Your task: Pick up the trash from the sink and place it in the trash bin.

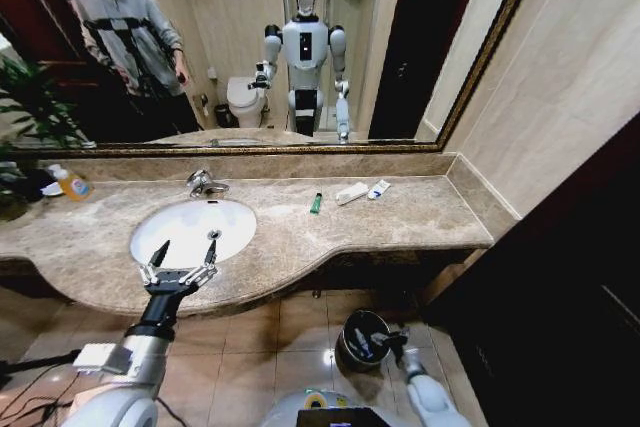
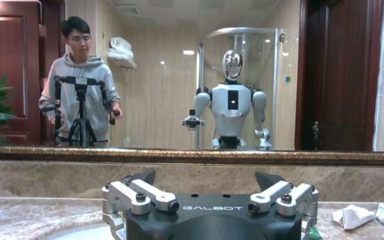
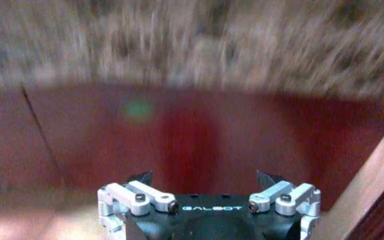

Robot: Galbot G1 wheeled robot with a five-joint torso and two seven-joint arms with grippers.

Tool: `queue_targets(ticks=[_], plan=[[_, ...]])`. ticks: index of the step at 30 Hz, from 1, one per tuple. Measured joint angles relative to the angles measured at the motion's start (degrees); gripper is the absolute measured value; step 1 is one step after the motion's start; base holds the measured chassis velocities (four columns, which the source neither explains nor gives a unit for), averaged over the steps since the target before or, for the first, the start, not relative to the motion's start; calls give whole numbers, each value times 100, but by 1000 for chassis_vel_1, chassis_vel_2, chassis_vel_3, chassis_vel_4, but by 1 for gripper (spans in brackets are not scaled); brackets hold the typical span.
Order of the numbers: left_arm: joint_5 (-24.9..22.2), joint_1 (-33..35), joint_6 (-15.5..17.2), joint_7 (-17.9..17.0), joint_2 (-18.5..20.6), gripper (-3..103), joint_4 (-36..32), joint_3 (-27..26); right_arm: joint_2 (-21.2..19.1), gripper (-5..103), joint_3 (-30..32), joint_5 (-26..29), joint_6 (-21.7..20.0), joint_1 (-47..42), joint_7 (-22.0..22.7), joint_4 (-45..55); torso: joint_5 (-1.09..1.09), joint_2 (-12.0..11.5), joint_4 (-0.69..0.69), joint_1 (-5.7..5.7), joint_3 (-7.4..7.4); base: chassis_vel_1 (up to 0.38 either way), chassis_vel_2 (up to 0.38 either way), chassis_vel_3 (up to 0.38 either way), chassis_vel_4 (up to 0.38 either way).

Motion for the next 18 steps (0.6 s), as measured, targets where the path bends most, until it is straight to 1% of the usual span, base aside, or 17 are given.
queue_targets(ticks=[1, 2, 3, 4, 5, 6, 9, 11, 13, 17, 18], plan=[[0, 0, 0, 0, 0, 100, 0, 0, 0, 100, 0, 0, 0, 0, 0, 0, 0, 0, 0, 0, 0, 0, 0, 0, 0], [0, 0, 0, 0, 0, 100, 0, 0, 7, 100, 163, 140, -40, -384, 11, 731, -2, 0, 0, 0, 0, 0, 0, 0, 0], [0, 0, 0, 0, 0, 100, 0, 0, 26, 100, 221, 168, -61, -525, 16, 994, -2, 0, 1, 0, 0, 0, 0, 0, 0], [0, 0, 0, 0, 0, 100, 0, 1, 77, 100, 328, 192, -93, -800, 20, 1478, -1, 0, 1, 0, 0, 0, 0, 0, 0], [0, 0, 0, 0, 0, 100, 1, 0, 120, 100, 403, 199, -122, -996, 22, 1829, -2, 0, 0, 0, 0, 0, 0, 0, 0], [0, 0, 0, 0, 0, 100, 1, 0, 120, 100, 403, 199, -122, -996, 22, 1829, -2, 0, 0, 0, 0, 0, 0, 0, 0], [0, 0, 0, 1, 0, 100, 0, 0, 240, 100, 551, 280, -221, -1448, 22, 2893, -3, 0, 1, 0, 0, 0, 0, 0, 0], [0, 0, 0, 0, 0, 100, 0, 1, 258, 100, 568, 283, -231, -1502, 22, 3032, -2, 0, 1, 0, 0, 0, 0, 0, 0], [0, 0, 0, 0, 0, 100, 0, 0, 309, 100, 605, 301, -257, -1659, 22, 3525, -2, 0, 0, 0, 0, 0, 0, 0, 0], [0, 0, 0, 0, 0, 100, 0, 0, 326, 100, 606, 322, -306, -1702, 25, 3822, -2, 0, 0, 0, 0, 0, 0, 0, 0], [0, 0, 0, 0, 0, 100, 0, 0, 316, 100, 564, 383, -410, -1629, 43, 4103, -2, 0, -1, 0, 0, 0, 0, 0, 0]])
